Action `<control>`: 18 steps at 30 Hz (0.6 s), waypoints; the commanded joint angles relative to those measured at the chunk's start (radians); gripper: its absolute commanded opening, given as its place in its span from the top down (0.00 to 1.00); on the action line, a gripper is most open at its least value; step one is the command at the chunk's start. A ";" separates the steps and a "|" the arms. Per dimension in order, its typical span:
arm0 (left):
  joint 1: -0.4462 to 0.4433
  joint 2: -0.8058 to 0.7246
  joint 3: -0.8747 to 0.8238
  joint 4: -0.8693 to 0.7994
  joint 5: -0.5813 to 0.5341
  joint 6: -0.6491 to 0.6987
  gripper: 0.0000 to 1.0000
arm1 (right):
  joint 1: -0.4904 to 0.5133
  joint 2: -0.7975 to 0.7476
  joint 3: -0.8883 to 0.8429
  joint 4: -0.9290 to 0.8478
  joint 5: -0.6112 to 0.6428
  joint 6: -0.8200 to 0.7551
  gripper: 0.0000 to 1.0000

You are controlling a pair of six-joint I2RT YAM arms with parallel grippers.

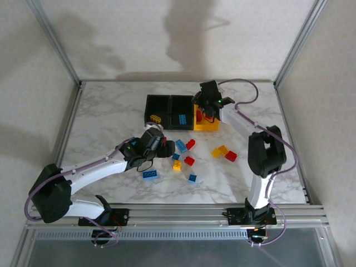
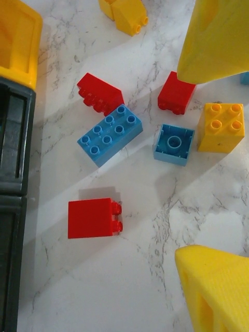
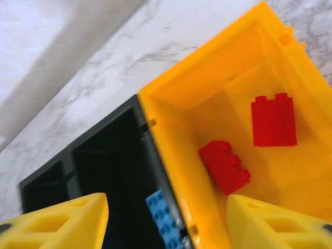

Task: Sort the legos into containers by color
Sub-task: Place the lego in the container, then pick up the lego from the center of the table.

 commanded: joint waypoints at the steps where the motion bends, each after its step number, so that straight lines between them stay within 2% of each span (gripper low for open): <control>1: 0.031 -0.004 0.014 -0.010 0.007 -0.033 0.19 | 0.015 -0.123 -0.125 0.029 0.015 -0.101 0.38; 5: 0.065 0.027 0.032 -0.025 0.011 -0.038 0.20 | 0.033 -0.288 -0.304 0.074 -0.021 -0.186 0.37; 9: 0.074 0.068 0.064 -0.035 0.005 -0.041 0.21 | 0.060 -0.407 -0.404 0.029 -0.017 -0.256 0.36; 12: 0.077 0.100 0.084 -0.037 -0.003 -0.041 0.21 | 0.071 -0.464 -0.459 -0.013 -0.009 -0.271 0.35; 18: 0.079 0.148 0.099 -0.035 0.012 -0.062 0.22 | 0.093 -0.517 -0.552 0.026 -0.063 -0.297 0.34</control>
